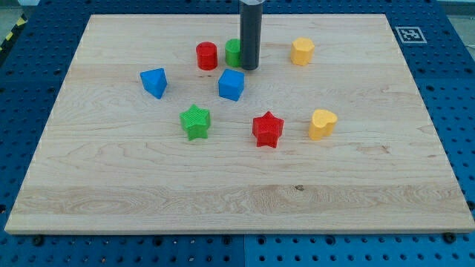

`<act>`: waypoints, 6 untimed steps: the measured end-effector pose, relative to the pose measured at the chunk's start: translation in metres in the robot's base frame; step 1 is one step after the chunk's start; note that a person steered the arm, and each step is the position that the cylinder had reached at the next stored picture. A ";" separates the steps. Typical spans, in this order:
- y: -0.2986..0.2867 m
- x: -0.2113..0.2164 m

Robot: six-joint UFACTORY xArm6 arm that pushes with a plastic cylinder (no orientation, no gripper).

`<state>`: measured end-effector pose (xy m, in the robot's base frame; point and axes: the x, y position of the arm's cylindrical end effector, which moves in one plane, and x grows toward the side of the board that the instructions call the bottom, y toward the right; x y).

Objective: Move yellow hexagon towards blue cube

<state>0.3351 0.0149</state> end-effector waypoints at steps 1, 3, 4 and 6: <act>-0.019 -0.006; -0.015 -0.011; -0.004 -0.031; 0.037 -0.087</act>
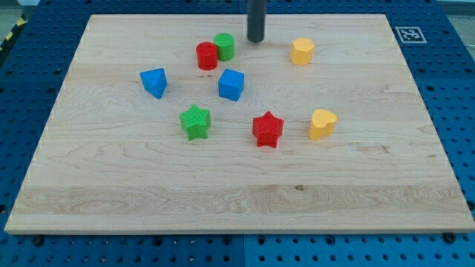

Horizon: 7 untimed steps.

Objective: Move yellow hexagon towards blue cube

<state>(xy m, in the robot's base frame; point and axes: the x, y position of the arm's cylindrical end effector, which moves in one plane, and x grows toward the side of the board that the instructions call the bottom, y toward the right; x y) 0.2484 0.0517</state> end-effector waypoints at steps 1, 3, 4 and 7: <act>0.071 -0.002; 0.083 0.069; 0.098 0.075; 0.094 0.096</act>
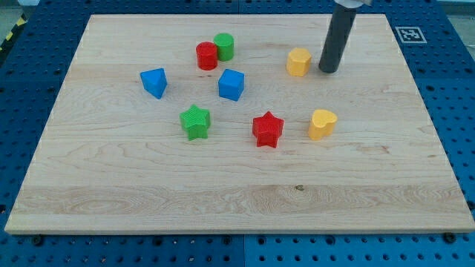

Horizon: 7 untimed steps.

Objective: Move yellow hexagon towards blue cube

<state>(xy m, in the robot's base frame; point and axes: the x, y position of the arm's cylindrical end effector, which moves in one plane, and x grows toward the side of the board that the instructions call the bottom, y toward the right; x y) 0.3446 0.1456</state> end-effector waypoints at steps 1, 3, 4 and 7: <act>-0.027 0.000; -0.047 -0.026; -0.046 -0.044; -0.078 -0.042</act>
<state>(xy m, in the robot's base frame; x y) 0.3024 0.0680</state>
